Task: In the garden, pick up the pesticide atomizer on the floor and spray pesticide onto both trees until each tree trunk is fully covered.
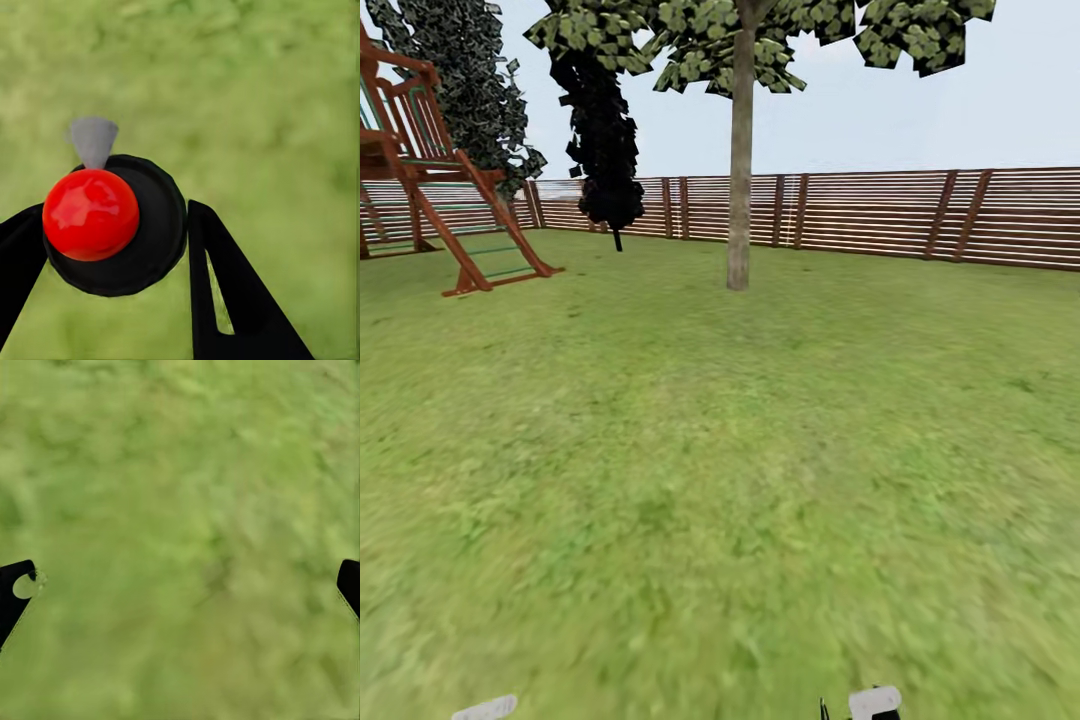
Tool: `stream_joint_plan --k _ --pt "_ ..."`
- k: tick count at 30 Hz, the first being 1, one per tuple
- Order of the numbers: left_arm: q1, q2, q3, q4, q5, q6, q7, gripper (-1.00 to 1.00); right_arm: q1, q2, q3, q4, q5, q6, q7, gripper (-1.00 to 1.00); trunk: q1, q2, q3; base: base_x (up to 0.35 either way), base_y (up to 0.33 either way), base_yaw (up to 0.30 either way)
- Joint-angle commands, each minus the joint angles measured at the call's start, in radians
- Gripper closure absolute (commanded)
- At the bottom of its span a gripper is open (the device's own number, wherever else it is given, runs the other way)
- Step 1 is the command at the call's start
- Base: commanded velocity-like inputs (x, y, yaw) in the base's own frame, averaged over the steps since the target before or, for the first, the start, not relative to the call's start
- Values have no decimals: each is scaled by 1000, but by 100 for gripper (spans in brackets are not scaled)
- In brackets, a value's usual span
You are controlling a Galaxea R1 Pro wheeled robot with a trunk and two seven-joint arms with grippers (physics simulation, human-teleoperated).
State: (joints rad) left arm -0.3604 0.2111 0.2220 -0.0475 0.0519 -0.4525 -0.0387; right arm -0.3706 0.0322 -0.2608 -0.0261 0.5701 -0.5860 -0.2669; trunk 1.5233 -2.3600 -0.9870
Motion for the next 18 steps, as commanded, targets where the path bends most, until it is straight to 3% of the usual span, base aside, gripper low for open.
stream_joint_plan --k 1,18 --pt "0 0 0 0 0 0 0 100 0 0 0 0 0 0 0 -100 0 0 0 339 0 0" --pt "0 0 0 0 0 0 0 100 0 0 0 0 -1 0 0 -100 0 0 0 339 0 0"
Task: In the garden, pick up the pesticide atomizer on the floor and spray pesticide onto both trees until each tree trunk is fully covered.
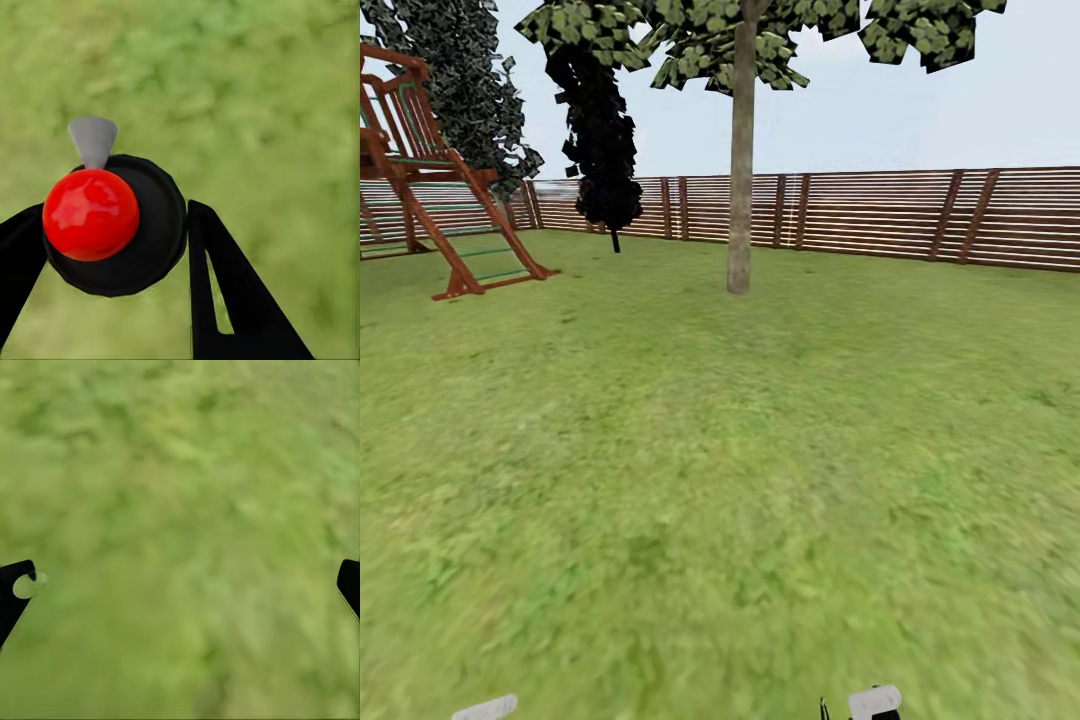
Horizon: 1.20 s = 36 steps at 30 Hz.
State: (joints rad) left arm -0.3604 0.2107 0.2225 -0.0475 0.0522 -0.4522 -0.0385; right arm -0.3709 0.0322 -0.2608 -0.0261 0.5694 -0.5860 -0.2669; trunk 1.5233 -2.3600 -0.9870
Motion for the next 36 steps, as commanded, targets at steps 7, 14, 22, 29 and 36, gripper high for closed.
stream_joint_plan --k 7,14,22,29,36 --pt "0 0 0 0 0 0 -1 100 1 0 0 0 0 0 0 -100 0 0 0 339 0 0" --pt "0 0 0 0 0 0 0 100 1 0 0 0 0 0 0 -100 0 0 0 339 0 0" --pt "0 0 0 0 0 0 0 100 1 0 0 0 0 0 0 -100 0 0 0 339 0 0" --pt "0 0 0 0 0 0 -1 100 0 0 0 0 0 0 0 -100 0 0 0 339 0 0" --pt "0 0 0 0 0 0 0 100 0 0 0 0 0 0 0 -100 0 0 0 339 0 0"
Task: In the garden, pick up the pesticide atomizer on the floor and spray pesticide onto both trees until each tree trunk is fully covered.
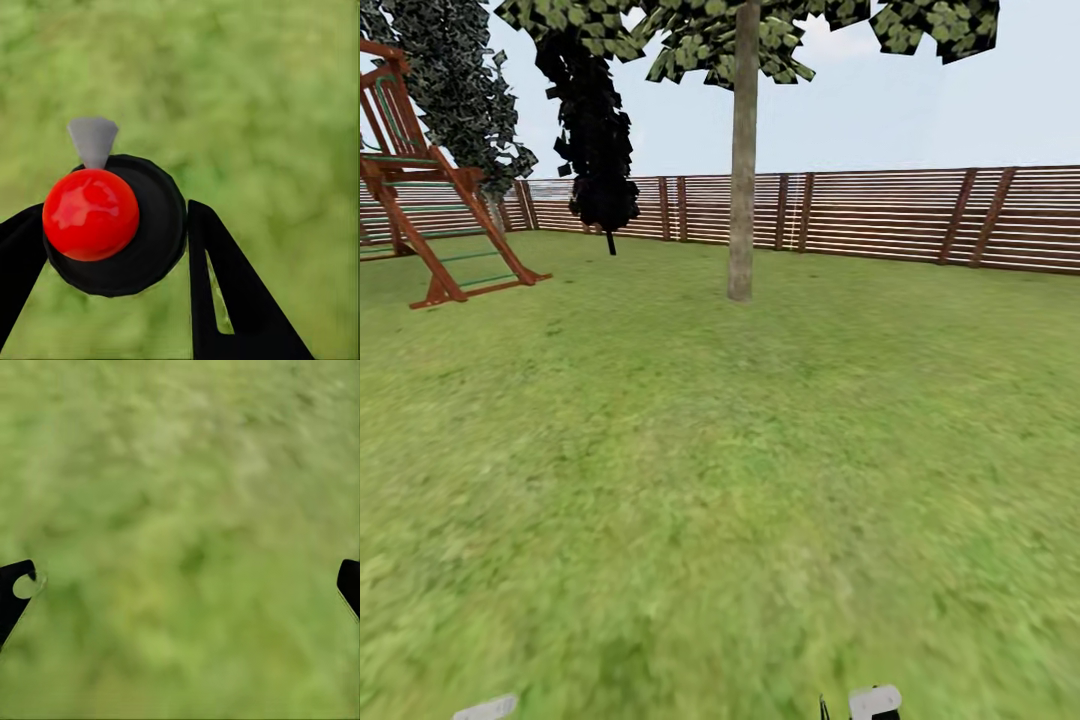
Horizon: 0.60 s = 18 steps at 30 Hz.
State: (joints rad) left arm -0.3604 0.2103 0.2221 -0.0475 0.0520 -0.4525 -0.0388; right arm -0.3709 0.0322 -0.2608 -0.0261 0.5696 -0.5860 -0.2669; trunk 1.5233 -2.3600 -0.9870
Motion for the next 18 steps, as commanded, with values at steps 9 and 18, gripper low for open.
stream_joint_plan --k 9,18 --pt "0 0 0 0 0 1 0 100 0 0 0 0 0 0 0 -100 0 0 0 339 0 0" --pt "0 0 0 0 0 0 0 100 1 0 0 0 0 0 0 -100 0 0 0 339 0 0"
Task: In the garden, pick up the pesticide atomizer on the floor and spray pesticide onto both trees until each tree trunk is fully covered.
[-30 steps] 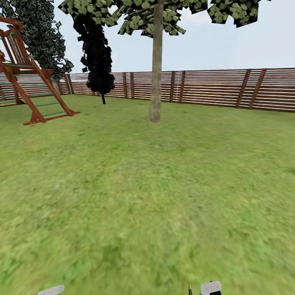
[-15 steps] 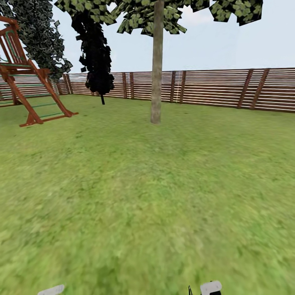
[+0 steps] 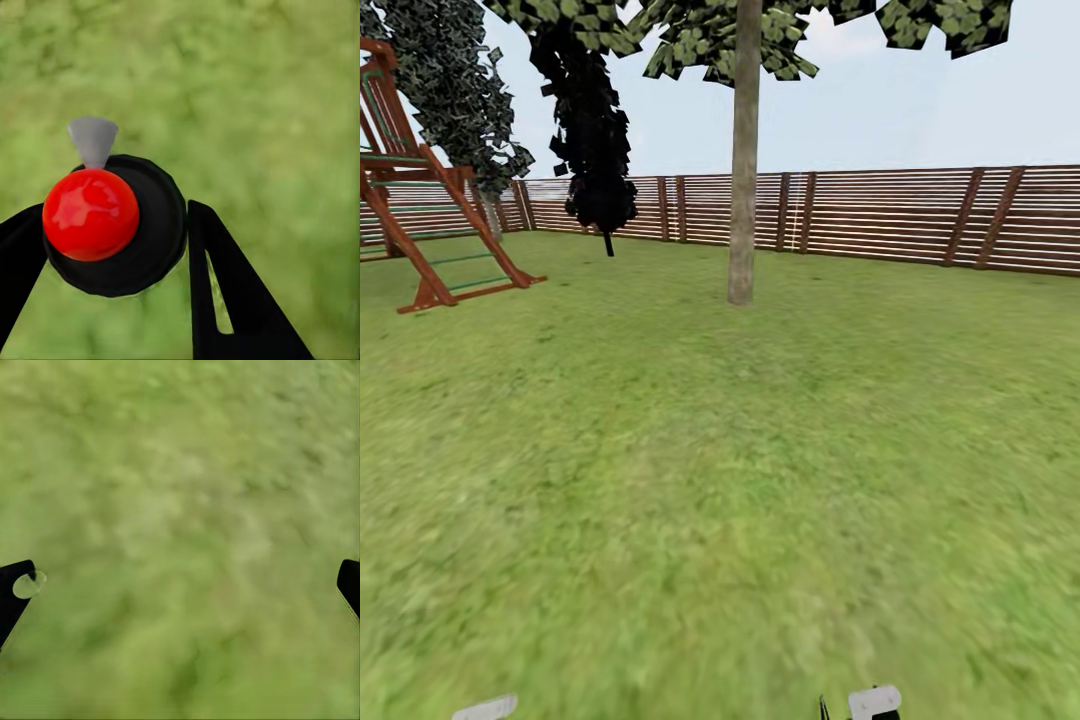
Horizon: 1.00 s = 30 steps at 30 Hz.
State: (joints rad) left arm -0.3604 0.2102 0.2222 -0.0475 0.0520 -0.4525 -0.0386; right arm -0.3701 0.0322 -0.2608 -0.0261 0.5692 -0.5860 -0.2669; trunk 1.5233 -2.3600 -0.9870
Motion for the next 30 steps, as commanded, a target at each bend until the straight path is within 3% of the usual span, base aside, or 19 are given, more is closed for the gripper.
stream_joint_plan --k 1,30 --pt "0 0 0 0 0 0 0 100 0 0 0 0 0 0 0 -100 0 0 0 339 0 0" --pt "0 1 0 0 0 1 0 100 0 0 0 0 1 0 0 -100 0 0 0 339 0 0"
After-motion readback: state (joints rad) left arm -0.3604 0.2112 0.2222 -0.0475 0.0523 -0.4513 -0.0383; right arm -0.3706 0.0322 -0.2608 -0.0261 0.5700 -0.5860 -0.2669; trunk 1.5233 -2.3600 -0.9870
